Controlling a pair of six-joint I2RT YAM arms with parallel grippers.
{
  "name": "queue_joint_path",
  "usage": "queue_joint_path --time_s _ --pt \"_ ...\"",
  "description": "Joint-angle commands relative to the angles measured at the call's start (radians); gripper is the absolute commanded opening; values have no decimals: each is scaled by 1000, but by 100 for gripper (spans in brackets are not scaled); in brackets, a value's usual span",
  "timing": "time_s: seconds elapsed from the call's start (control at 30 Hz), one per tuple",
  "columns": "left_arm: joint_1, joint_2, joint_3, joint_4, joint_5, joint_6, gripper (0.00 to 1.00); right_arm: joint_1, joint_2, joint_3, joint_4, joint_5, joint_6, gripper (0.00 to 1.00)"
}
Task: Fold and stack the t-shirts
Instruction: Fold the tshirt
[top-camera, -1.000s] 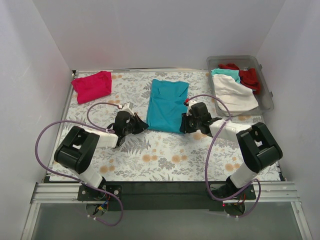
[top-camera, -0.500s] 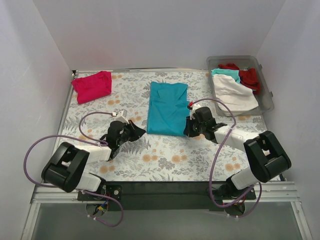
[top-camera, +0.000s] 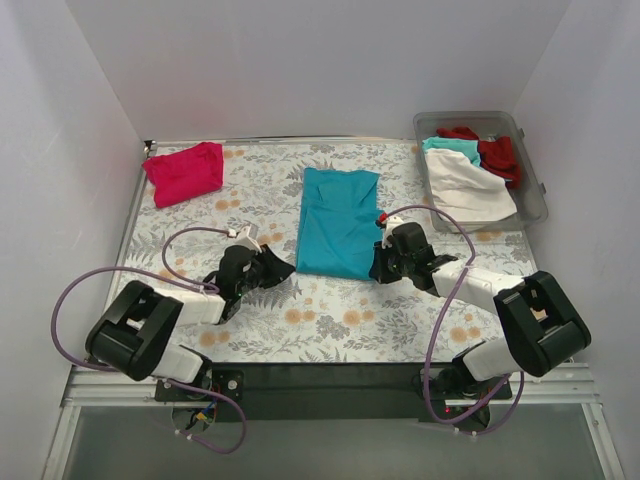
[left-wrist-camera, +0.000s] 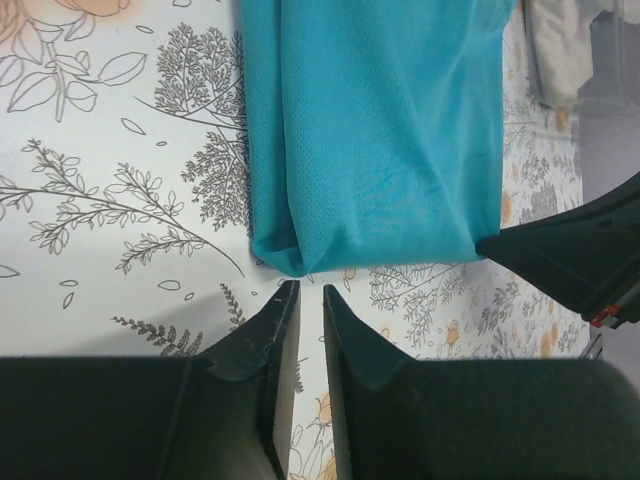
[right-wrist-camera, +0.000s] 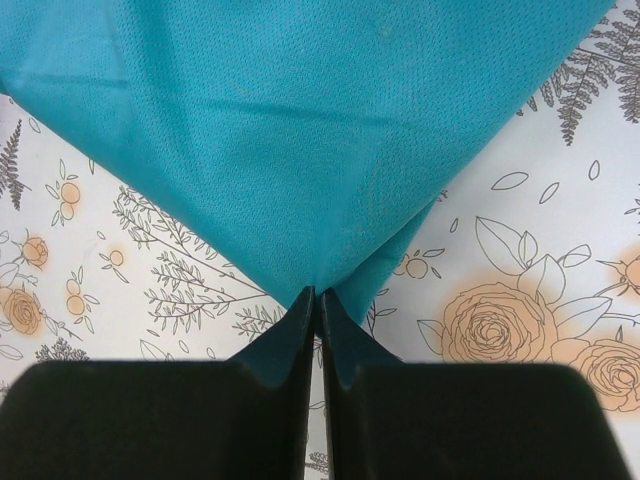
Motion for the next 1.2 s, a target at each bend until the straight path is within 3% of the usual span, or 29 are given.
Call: queue_joint_path --time_s 0.0,0.47,0.8,1.17 --pt "-19 18 53 20 -1 0 18 5 9 4 22 -3 -12 1" --pt "-56 185 134 28 -47 9 22 8 23 15 19 -13 -22 1" --pt "-59 89 128 -63 -139 49 24 8 23 14 16 -20 -26 1" --pt "-61 191 188 -58 -112 69 26 13 12 11 10 -20 -27 1"
